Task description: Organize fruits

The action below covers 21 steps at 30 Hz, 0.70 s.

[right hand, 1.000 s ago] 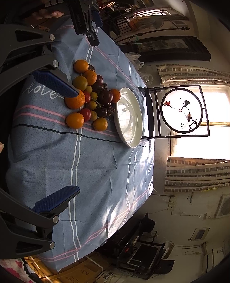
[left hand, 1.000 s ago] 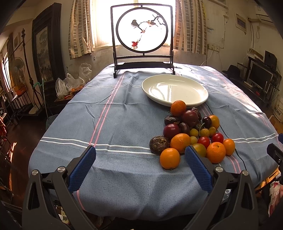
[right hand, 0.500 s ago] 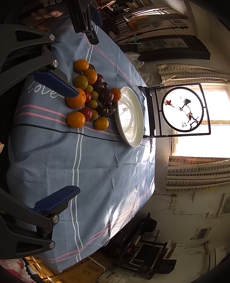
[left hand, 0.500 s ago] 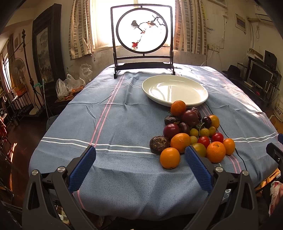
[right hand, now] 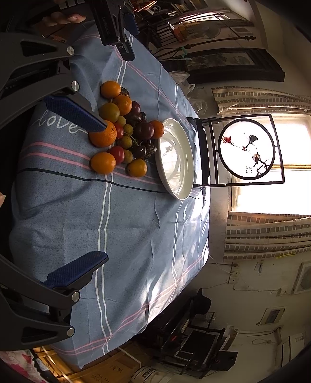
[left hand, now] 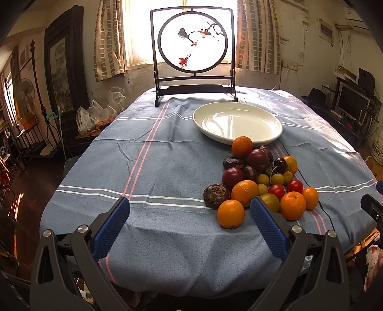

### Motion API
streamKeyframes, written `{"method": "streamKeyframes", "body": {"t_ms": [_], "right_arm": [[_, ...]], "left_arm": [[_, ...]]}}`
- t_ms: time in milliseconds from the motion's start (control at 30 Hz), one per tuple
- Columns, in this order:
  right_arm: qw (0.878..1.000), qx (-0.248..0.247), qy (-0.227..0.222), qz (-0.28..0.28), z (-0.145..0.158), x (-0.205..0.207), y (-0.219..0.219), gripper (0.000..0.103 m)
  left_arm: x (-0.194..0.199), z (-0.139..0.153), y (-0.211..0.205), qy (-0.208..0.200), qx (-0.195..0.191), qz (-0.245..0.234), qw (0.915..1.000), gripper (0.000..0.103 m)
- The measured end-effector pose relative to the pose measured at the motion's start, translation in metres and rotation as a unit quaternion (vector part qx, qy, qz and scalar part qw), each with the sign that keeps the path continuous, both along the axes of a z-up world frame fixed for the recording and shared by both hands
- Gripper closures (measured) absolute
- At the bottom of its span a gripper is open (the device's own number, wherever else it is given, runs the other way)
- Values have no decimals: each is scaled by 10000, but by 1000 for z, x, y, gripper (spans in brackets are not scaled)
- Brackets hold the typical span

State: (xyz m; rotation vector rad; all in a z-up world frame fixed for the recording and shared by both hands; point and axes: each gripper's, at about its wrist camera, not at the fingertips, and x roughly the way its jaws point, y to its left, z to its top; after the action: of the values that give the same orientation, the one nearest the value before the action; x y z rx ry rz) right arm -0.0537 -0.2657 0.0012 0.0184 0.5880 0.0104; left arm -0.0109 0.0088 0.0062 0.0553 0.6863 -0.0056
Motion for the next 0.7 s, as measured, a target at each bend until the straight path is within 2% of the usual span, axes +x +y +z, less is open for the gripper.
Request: {"method": "streamKeyframes", "body": {"t_ms": [700], "right_arm": [[10000, -16, -8, 10, 1, -1, 1, 3]], "left_arm": [[1, 2, 1, 7, -5, 2, 10000, 5]]}}
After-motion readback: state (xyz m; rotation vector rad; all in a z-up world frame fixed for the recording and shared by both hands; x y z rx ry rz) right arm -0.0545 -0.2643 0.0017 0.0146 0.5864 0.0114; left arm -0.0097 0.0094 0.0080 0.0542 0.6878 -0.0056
